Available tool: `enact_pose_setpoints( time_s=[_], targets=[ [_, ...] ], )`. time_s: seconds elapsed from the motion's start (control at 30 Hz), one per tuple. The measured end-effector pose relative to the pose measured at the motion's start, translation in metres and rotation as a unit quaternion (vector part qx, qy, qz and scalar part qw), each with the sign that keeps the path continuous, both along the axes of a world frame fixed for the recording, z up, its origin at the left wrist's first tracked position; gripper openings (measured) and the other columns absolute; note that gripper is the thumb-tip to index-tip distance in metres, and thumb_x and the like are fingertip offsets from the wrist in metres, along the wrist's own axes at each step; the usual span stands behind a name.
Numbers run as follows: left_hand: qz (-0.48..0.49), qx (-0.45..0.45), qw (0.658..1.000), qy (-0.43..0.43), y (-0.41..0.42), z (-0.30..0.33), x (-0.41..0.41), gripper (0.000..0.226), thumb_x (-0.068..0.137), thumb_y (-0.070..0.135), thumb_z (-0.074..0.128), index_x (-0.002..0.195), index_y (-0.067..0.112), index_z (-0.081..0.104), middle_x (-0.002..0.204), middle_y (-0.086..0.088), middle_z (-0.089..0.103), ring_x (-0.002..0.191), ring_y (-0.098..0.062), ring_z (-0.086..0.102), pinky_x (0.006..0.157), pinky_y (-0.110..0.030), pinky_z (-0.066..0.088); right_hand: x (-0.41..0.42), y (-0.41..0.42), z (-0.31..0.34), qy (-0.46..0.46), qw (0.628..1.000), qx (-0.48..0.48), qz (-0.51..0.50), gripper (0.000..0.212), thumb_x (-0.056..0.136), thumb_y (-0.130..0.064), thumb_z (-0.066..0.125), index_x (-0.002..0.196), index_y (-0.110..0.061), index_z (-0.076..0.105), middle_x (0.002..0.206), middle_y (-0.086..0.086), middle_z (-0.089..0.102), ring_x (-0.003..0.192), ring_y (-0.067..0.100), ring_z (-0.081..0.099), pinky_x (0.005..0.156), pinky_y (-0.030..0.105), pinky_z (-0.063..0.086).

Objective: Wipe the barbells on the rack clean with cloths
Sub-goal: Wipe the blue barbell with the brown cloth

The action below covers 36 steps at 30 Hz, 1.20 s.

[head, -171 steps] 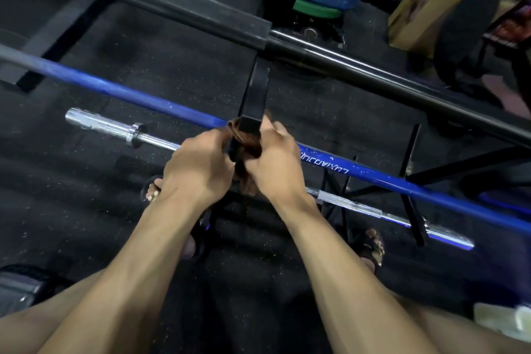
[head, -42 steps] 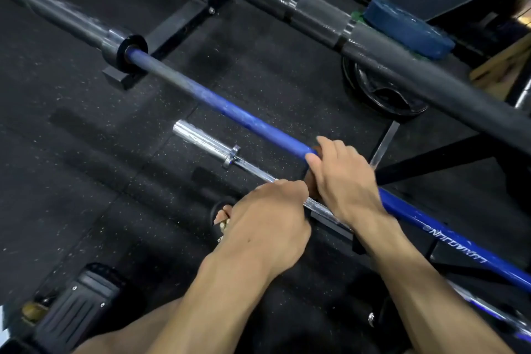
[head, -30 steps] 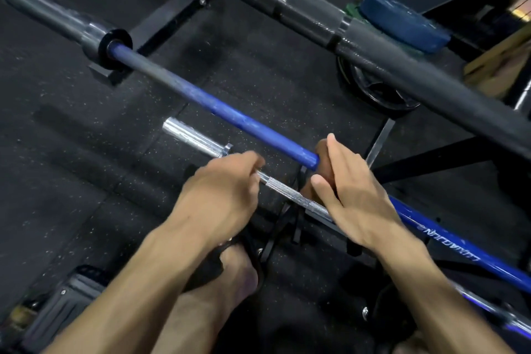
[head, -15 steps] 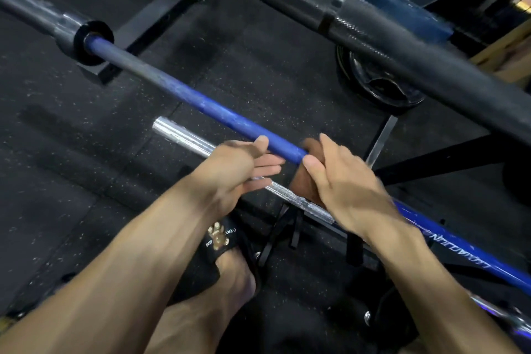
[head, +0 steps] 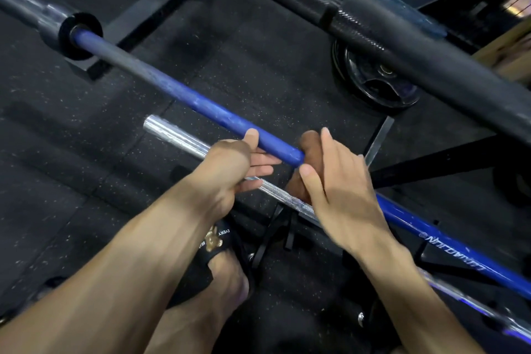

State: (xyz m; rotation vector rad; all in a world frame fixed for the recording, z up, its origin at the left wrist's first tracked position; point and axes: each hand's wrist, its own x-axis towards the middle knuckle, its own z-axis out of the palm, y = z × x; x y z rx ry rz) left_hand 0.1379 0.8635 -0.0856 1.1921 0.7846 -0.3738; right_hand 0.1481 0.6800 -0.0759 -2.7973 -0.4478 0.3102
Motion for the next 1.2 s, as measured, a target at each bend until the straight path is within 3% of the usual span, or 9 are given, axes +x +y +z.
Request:
enact_pose_setpoints(
  time_s=[0.07, 0.2, 0.37, 0.57, 0.7, 0.83, 1.0, 1.1, 1.2],
  targets=[
    [-0.005, 0.003, 1.000, 0.001, 0.000, -0.002, 0.000, 0.043, 0.109, 0.045, 0.038, 0.116, 0.013, 0.066, 0.093, 0.003, 0.080, 0.095, -0.011, 0.073, 0.071, -0.027, 0.054, -0.006, -0.006, -0.003, -0.002, 1.000, 0.007, -0.010, 0.061, 0.101, -0.049, 0.028, 0.156, -0.022, 0.028, 0.141, -0.002, 0.047, 0.122, 0.023, 0.042, 0.110, 0.044, 0.037],
    [-0.021, 0.014, 1.000, -0.008, -0.001, -0.002, -0.002, 0.046, 0.110, 0.046, 0.035, 0.117, 0.016, 0.068, 0.096, 0.006, 0.079, 0.098, -0.013, 0.073, 0.074, -0.028, 0.055, 0.000, 0.013, -0.007, -0.069, 0.996, -0.047, 0.012, 0.052, 0.099, -0.047, 0.016, 0.131, -0.023, 0.049, 0.112, -0.001, 0.052, 0.093, 0.025, 0.046, 0.088, 0.047, 0.045],
    [0.003, 0.017, 1.000, 0.000, -0.003, 0.000, -0.001, 0.039, 0.108, 0.045, 0.041, 0.105, 0.017, 0.069, 0.086, 0.008, 0.076, 0.082, -0.011, 0.071, 0.073, -0.029, 0.052, 0.019, 0.043, -0.005, -0.010, 0.999, -0.033, 0.026, 0.042, 0.104, -0.046, 0.021, 0.126, -0.027, 0.050, 0.116, -0.003, 0.051, 0.102, 0.025, 0.047, 0.092, 0.046, 0.041],
    [-0.016, 0.028, 0.999, -0.014, -0.001, -0.003, 0.000, 0.038, 0.109, 0.044, 0.038, 0.107, 0.019, 0.067, 0.096, 0.004, 0.080, 0.098, -0.012, 0.071, 0.071, -0.027, 0.049, 0.007, 0.005, 0.007, 0.005, 1.000, -0.022, -0.020, 0.051, 0.100, -0.047, 0.016, 0.129, -0.029, 0.053, 0.118, -0.002, 0.055, 0.104, 0.025, 0.050, 0.095, 0.046, 0.041],
    [-0.033, 0.042, 0.998, -0.015, -0.003, -0.004, 0.000, 0.043, 0.109, 0.046, 0.037, 0.108, 0.018, 0.069, 0.099, 0.006, 0.079, 0.098, -0.013, 0.072, 0.076, -0.030, 0.049, 0.018, 0.028, 0.001, -0.007, 0.999, -0.004, -0.045, 0.037, 0.105, -0.039, 0.022, 0.112, -0.024, 0.056, 0.108, -0.002, 0.055, 0.099, 0.027, 0.050, 0.091, 0.047, 0.040],
    [-0.014, 0.055, 0.998, 0.000, -0.003, -0.003, 0.002, 0.037, 0.109, 0.041, 0.040, 0.102, 0.018, 0.068, 0.102, -0.003, 0.078, 0.090, -0.015, 0.072, 0.077, -0.031, 0.051, 0.039, 0.059, -0.002, 0.003, 0.999, 0.028, -0.021, 0.035, 0.106, -0.036, 0.024, 0.097, -0.022, 0.054, 0.099, 0.000, 0.058, 0.092, 0.030, 0.054, 0.083, 0.046, 0.043],
    [-0.043, 0.066, 0.997, -0.013, 0.002, -0.006, 0.002, 0.042, 0.109, 0.044, 0.037, 0.107, 0.017, 0.069, 0.091, 0.010, 0.079, 0.097, -0.009, 0.072, 0.081, -0.031, 0.047, 0.020, 0.025, 0.005, -0.008, 0.995, 0.063, -0.080, 0.030, 0.107, -0.040, 0.028, 0.096, -0.024, 0.051, 0.096, -0.002, 0.059, 0.091, 0.027, 0.055, 0.084, 0.046, 0.044],
    [-0.064, 0.076, 0.995, -0.019, 0.000, -0.008, 0.003, 0.046, 0.110, 0.045, 0.033, 0.106, 0.019, 0.070, 0.093, 0.012, 0.079, 0.097, -0.008, 0.073, 0.077, -0.030, 0.047, 0.022, 0.034, -0.001, -0.048, 0.993, 0.003, -0.108, 0.025, 0.107, -0.036, 0.032, 0.099, -0.019, 0.049, 0.102, 0.001, 0.055, 0.096, 0.030, 0.051, 0.086, 0.048, 0.040],
    [-0.049, 0.078, 0.996, -0.006, -0.002, -0.007, 0.004, 0.044, 0.110, 0.043, 0.033, 0.102, 0.018, 0.069, 0.093, 0.007, 0.079, 0.090, -0.008, 0.073, 0.071, -0.028, 0.047, 0.035, 0.055, -0.005, -0.068, 0.994, -0.038, -0.079, 0.024, 0.108, -0.036, 0.031, 0.098, -0.020, 0.044, 0.098, 0.000, 0.045, 0.092, 0.028, 0.043, 0.079, 0.044, 0.029]
  ],
)
